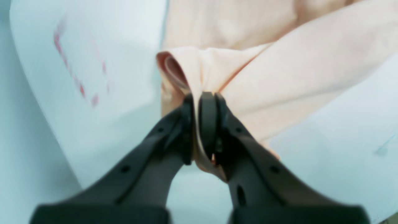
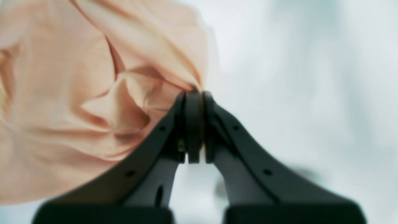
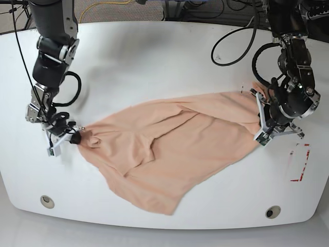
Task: Layout the t-shirt on the table in an organized manner, then fold the t-shirt properly
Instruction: 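Lift the peach shirt with both grippers and pull the grippers apart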
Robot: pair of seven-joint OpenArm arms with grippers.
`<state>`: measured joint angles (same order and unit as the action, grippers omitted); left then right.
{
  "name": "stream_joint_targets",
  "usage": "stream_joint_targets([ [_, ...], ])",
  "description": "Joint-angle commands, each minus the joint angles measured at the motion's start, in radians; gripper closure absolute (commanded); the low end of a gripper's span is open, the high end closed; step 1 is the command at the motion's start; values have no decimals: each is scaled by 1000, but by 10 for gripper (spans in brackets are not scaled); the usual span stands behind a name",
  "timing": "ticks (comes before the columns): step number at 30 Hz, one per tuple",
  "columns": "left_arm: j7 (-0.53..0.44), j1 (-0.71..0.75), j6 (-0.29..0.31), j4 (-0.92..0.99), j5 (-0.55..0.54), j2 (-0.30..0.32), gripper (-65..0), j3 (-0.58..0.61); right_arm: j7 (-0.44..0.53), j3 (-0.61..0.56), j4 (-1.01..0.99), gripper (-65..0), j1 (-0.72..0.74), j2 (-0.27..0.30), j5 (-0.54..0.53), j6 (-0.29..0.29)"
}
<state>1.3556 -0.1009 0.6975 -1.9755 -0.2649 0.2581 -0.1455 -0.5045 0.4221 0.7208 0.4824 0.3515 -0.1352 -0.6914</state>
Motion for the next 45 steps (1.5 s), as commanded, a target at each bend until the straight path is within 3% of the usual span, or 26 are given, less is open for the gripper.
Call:
stream_joint_targets([
  [1,-8,-27,1,-14,6,11,0,34,-29,41,161,0,-55,24,-11,-7],
  [8,-8,-23,1,-14,6,11,0,114,-84,136,394,0,-228,25,-11,-7],
  [14,-8,39,1,-14,6,22,0,111,-87,192,501,0,-353,24,-11,-7],
  [20,-9,109,1,-14,6,91,0,109,-87,240,560,0,-452,17,-13,-7],
  [34,-133,297,1,-12,8,246,0,109,-87,263,641,0,-568,-35,-10,-7],
  [45,-135,372,1,15,6,286,0,83,-87,261,641,0,-583,-41,-10,-7],
])
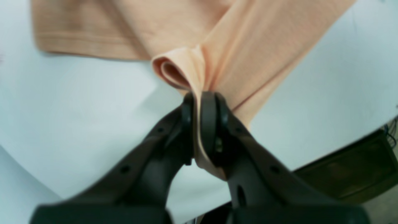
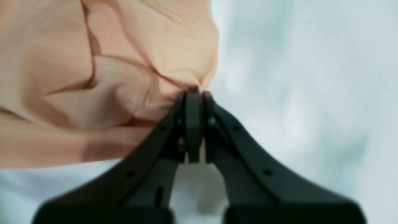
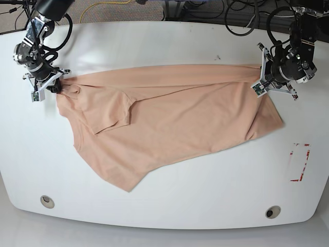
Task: Layout the t-shirt on the table in an organized manner, then fold the t-shirt properly
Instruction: 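Lift the peach shirt with both grippers and pull the grippers apart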
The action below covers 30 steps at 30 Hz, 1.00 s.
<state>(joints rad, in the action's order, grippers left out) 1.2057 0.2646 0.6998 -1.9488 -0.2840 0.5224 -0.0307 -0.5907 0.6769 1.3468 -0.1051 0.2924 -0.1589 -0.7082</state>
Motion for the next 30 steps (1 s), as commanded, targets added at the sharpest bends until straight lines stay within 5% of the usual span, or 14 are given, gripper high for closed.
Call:
stream_joint_targets([
  [1,15,11,-2,-11,24,21,0,-45,-1,7,15,0,5,18,14,10],
  [8,15,11,-2,-5,21,0,0,-127,-1,5,15,0,5,17,14,10],
  [20,16,14,-2,-5,21,-75,-311,-294,-1,5,15,0,5,17,14,10],
  [30,20,-78,-2,-5,18,-169,-356,-556,-1,4,15,0,5,17,14,10],
])
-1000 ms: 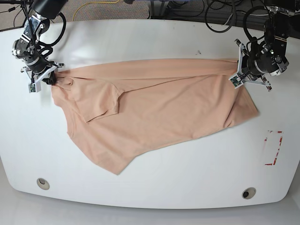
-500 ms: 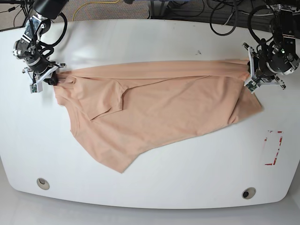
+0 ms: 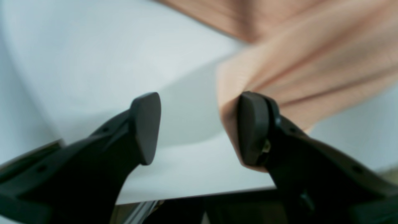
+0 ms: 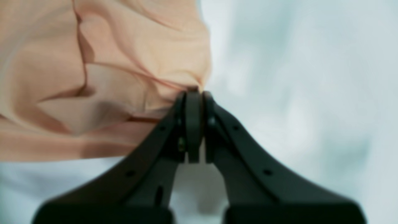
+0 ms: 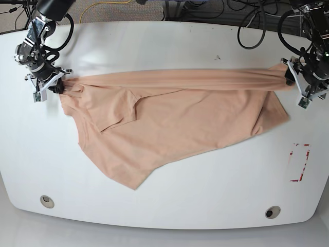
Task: Layout the t-shirt on the table in an organized manner, then fold the t-shirt properly
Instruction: 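Lift the peach shirt with both grippers and pull the grippers apart, then release the left gripper and let the shirt edge drop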
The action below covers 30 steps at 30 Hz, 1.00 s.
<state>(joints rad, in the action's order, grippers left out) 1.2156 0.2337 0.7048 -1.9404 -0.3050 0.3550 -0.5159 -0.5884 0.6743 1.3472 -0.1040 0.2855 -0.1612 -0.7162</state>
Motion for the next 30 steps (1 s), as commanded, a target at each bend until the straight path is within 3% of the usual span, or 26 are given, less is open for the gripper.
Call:
stream_joint_targets([
  [1,13,-63,-7,-14,39,-11,-356,-102,-3,6,15,0,3,24,16,18],
  [5,62,-104,-7,-14,37,-20,-354,-163,-3,6,15,0,3,24,16,18],
  [12,82,-109,-7,-12,-13,-20,-353,-155,-5,6,15,0,3,24,15,18],
  [18,165,-115,-7,-12,-92,-20,-353,-155,-5,6,16,0,3,7,16,18],
  [24,181,-115,-7,54,-310,-50,-353,-258,-5,6,16,-2,3,4,16,18],
  [30,181,-115,-7,227,-549,-34,-353,-341,-5,8,16,-2,2,2,18,18],
])
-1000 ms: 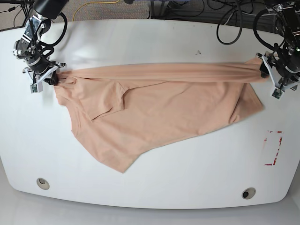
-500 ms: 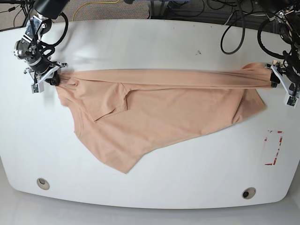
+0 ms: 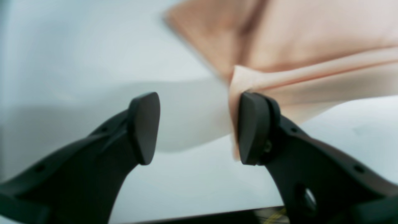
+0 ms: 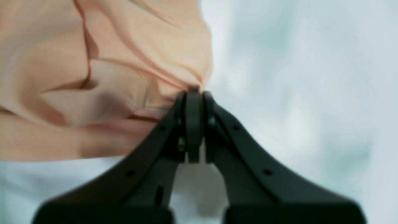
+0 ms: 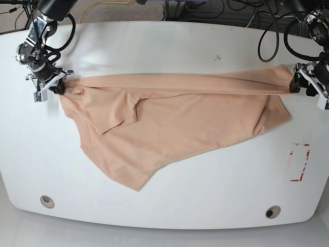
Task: Layout the t-shirt on the table in an organized manner, then fold the t-shirt properly
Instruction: 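Release the left gripper and let the shirt edge drop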
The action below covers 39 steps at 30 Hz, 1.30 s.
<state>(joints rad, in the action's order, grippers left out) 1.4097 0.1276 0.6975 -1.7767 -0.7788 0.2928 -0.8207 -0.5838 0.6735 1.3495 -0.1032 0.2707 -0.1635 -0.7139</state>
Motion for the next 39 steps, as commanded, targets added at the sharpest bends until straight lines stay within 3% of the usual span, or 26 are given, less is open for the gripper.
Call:
stream_joint_targets([
  [1,-13,-10,1,88,-98,29,-353,-47,-9,9,14,-2,1,17,20,16],
  [5,-13,-12,1,176,-193,53,-353,-99,-9,9,14,-2,1,17,20,16],
  [13,-13,34,1,260,-423,156,-353,-45,-28,9,14,-2,3,17,20,16],
  [18,-13,27,1,318,-471,182,-353,-65,-46,9,14,-2,7,17,18,16],
  [23,-13,-42,1,423,-430,184,-353,-87,-46,7,14,-2,10,-1,22,16],
  [33,-85,-263,1,605,-222,176,-356,-98,-46,7,14,-2,10,-11,22,16],
  [39,-152,-368,-80,654,-83,153,-356,-47,-46,7,14,-2,10,-24,23,16],
])
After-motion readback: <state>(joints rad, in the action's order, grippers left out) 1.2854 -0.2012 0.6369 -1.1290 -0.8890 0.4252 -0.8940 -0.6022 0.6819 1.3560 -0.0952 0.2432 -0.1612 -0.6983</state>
